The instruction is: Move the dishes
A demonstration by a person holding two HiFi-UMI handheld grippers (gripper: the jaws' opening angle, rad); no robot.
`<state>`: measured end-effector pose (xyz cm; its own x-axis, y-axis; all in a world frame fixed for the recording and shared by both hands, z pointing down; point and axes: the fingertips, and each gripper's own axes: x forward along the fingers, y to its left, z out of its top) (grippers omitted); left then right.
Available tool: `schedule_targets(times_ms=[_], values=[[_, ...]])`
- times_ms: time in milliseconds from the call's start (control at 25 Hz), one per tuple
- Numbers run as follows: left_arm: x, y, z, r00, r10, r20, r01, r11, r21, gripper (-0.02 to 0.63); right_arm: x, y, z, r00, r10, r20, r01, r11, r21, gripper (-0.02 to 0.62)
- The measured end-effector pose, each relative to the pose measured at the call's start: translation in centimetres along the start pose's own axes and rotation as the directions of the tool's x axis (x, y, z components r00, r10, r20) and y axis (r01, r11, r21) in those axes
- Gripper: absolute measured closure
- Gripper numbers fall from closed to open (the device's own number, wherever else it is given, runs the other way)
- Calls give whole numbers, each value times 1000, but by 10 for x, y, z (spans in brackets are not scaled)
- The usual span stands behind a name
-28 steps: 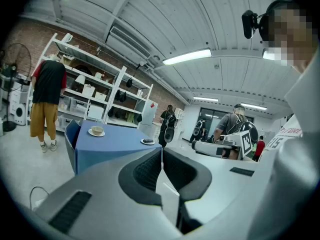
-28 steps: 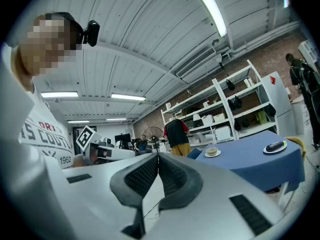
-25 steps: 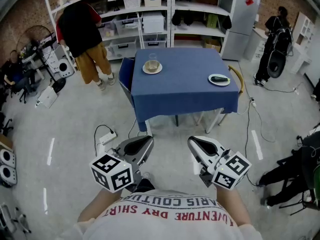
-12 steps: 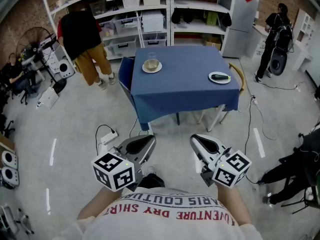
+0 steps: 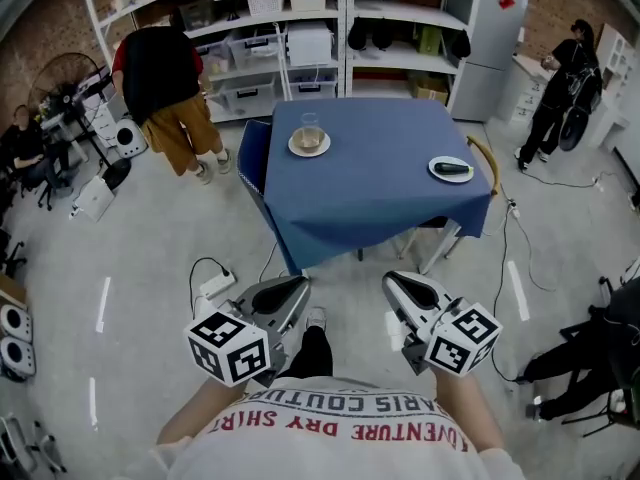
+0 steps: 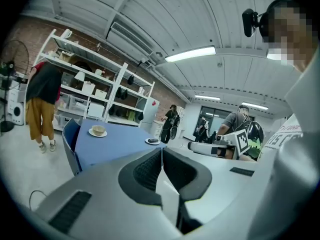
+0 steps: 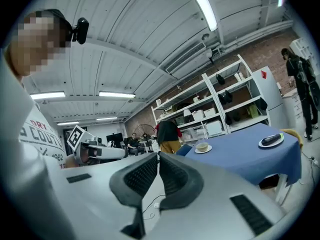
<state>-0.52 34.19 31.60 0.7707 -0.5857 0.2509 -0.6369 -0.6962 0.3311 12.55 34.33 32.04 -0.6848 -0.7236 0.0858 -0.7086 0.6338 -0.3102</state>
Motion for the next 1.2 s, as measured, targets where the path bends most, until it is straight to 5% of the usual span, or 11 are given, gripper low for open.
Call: schedule_targets(times_ms=[400,880,1200], values=[[67,109,19,1000,-14,-9,14,1000,-22,572,99,-76,2,1000,-28,1,28,999,25,568],[163,262,101,1000,-26,-18,25,998,-56,571,235,-184,59,994,-97,-48,95,995,-32,561],[202,329,118,999,-23,-33,21,998,-67,571,295,-237,71,992,-110,-54,108,993,-49,361]])
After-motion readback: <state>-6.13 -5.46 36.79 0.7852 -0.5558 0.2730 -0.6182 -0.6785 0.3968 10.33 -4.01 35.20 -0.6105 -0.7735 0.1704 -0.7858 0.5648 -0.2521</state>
